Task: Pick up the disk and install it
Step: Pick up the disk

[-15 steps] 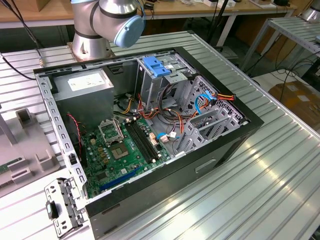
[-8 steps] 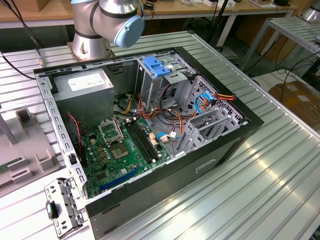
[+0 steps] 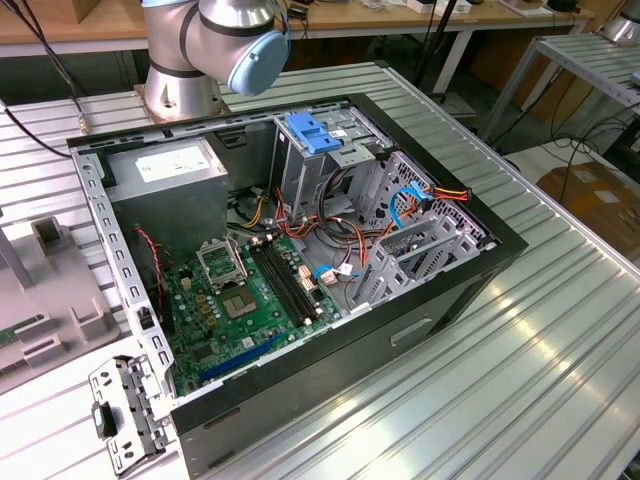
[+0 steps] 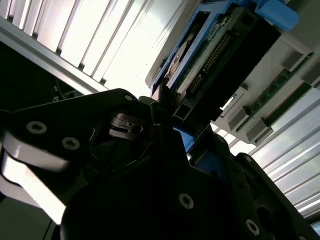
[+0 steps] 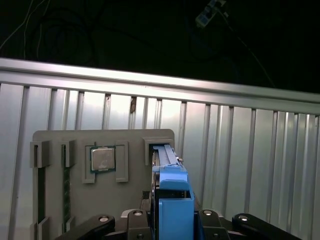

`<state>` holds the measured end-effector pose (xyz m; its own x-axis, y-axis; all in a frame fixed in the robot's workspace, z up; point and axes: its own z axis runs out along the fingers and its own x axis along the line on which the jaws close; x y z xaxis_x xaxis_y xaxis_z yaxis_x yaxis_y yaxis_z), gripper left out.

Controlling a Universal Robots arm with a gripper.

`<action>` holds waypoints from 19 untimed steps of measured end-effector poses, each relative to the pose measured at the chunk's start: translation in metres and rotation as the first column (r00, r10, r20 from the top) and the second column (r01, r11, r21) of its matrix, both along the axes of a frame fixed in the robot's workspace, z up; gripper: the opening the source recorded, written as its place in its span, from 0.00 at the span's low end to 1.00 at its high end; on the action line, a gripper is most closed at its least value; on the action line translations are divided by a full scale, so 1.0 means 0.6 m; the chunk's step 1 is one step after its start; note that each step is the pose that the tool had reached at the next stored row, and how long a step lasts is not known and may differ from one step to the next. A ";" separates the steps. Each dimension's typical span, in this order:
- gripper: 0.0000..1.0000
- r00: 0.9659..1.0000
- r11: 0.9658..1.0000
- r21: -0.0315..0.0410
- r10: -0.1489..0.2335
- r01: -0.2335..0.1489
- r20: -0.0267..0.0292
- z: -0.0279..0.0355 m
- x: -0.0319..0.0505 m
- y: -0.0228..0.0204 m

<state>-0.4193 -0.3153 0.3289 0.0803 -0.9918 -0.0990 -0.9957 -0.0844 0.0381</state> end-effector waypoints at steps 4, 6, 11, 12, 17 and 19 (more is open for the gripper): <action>0.37 1.000 1.000 0.002 0.000 0.000 0.000 0.006 0.000 0.0000; 0.37 1.000 1.000 0.003 0.000 0.000 0.000 0.008 0.000 0.0000; 0.37 1.000 1.000 0.005 0.000 0.000 0.000 0.014 0.000 0.0000; 0.37 1.000 1.000 0.006 0.000 0.000 0.000 0.015 0.000 0.0000; 0.37 1.000 1.000 0.009 0.000 0.000 0.000 0.020 0.000 0.0000; 0.37 1.000 1.000 0.010 0.000 0.000 0.000 0.022 0.000 0.0000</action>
